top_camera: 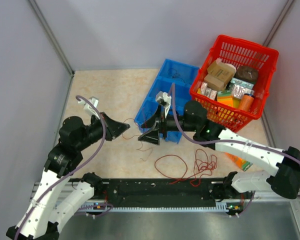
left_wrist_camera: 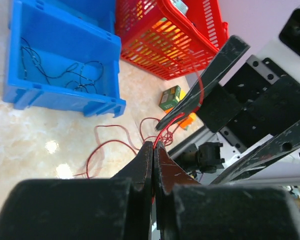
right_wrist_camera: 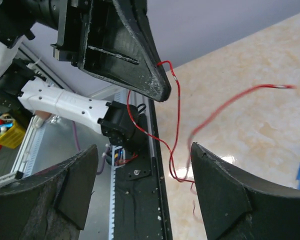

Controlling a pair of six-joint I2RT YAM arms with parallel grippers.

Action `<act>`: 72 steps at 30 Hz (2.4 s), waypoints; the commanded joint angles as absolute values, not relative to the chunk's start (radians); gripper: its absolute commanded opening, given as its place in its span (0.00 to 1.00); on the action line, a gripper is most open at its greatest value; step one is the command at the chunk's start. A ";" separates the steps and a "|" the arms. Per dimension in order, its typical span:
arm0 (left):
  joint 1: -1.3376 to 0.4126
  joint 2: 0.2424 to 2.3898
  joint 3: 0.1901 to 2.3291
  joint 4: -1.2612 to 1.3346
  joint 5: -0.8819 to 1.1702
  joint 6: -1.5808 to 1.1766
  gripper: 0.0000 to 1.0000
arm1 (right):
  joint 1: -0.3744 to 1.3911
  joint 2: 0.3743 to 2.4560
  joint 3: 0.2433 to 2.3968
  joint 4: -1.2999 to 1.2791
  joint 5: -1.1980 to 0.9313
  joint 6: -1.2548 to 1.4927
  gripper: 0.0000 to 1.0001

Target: Untangle the cables

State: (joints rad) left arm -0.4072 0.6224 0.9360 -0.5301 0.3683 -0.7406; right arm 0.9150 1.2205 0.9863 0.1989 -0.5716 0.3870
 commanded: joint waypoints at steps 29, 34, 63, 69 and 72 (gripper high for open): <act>-0.402 0.512 0.985 -0.649 0.117 -0.594 0.85 | 0.571 1.342 1.495 -0.143 -0.267 0.261 0.00; -0.403 0.512 0.977 -0.644 0.144 -0.598 0.86 | 0.483 1.497 1.575 -0.190 -0.235 0.186 0.00; -0.405 0.613 0.755 -0.422 0.434 -0.683 0.84 | 0.724 1.165 1.161 -0.510 0.025 0.167 0.70; -0.432 0.731 0.657 -0.232 0.555 -0.750 0.81 | 0.788 0.959 0.842 -0.489 0.030 0.300 0.70; -0.512 0.807 0.666 -0.222 0.542 -0.742 0.77 | 0.788 0.867 0.755 -0.601 0.265 0.570 0.69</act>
